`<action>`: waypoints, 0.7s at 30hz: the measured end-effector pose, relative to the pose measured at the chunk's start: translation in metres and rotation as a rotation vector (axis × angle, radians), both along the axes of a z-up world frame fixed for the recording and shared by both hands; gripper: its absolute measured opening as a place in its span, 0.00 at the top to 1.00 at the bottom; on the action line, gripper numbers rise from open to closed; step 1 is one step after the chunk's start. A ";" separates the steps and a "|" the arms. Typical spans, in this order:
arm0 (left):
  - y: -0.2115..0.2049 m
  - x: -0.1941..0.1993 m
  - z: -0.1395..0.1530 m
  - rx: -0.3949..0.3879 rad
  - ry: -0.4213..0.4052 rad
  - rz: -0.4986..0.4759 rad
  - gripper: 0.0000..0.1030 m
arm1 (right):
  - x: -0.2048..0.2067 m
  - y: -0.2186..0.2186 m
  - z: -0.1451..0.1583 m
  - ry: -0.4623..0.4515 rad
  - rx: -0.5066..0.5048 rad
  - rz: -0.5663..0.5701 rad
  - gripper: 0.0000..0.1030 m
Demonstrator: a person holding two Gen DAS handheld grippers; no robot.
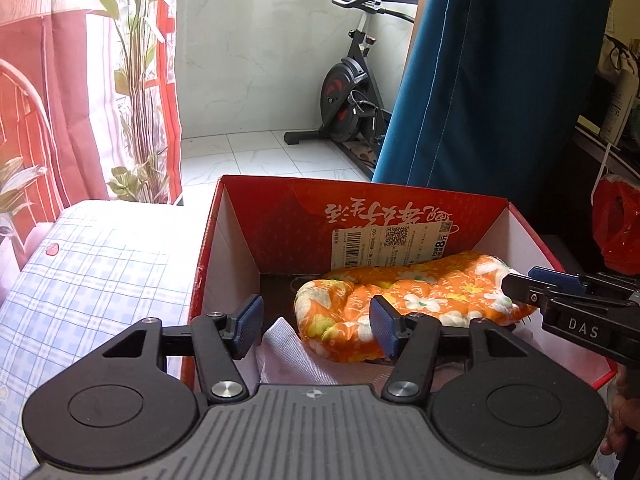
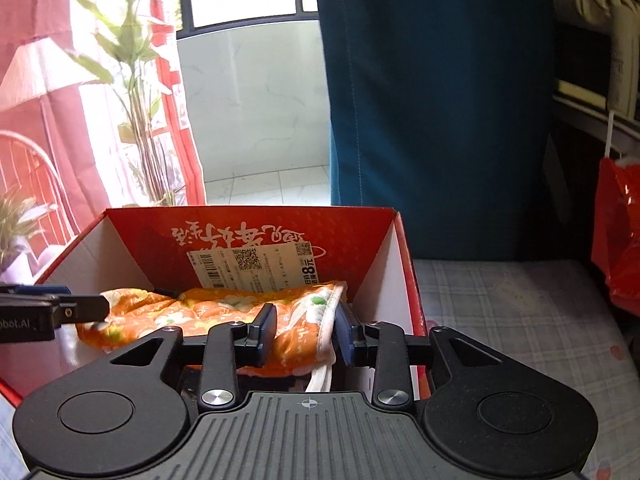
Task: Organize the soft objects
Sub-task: 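Lower the orange cloth into the box and open the grippers, then move both grippers down to the clear bag of green cables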
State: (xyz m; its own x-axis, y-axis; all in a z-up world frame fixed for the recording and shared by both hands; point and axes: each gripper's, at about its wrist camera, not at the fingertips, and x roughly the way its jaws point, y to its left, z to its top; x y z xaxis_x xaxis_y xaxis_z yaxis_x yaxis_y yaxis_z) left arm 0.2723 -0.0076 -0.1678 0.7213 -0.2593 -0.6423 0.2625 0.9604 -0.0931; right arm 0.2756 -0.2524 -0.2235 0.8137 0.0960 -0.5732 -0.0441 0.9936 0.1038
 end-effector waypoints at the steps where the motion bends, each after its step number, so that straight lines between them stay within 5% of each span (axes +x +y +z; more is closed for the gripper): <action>1: 0.001 -0.003 0.002 0.009 -0.009 -0.006 0.38 | -0.004 0.002 0.002 -0.010 -0.019 0.012 0.66; 6: 0.007 -0.025 0.017 0.051 -0.047 -0.032 0.34 | -0.027 0.005 0.011 -0.068 -0.036 0.067 0.55; 21: 0.025 -0.111 0.028 0.011 -0.062 -0.042 0.34 | -0.104 0.008 0.021 -0.138 0.027 0.157 0.54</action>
State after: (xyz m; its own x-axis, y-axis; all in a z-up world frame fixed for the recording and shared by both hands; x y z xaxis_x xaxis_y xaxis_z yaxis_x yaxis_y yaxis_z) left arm 0.1613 0.0178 -0.1398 0.7482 -0.2836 -0.5998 0.3074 0.9493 -0.0653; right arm 0.1718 -0.2439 -0.2026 0.8583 0.2419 -0.4525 -0.2140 0.9703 0.1128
